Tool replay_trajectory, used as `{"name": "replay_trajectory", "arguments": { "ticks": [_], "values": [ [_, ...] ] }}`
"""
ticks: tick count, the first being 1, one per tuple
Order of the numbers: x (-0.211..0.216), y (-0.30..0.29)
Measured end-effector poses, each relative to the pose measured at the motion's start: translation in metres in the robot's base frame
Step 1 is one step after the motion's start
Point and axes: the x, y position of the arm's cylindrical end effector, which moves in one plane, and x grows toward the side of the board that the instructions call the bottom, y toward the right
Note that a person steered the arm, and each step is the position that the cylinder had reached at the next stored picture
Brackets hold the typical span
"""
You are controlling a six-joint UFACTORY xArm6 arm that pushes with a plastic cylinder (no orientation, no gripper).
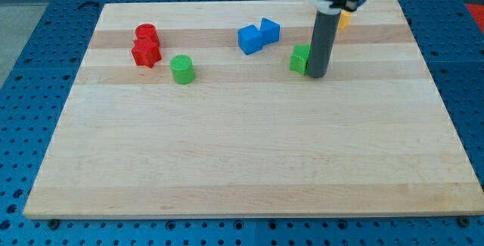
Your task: Move the green star slightly upwards
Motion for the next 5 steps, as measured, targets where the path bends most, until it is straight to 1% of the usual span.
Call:
{"name": "replay_trajectory", "arguments": {
  "ticks": [1, 2, 3, 4, 5],
  "values": [
    [0.015, 0.000],
    [0.019, -0.009],
    [0.003, -0.026],
    [-0.023, -0.024],
    [-0.018, -0.037]
  ]
}}
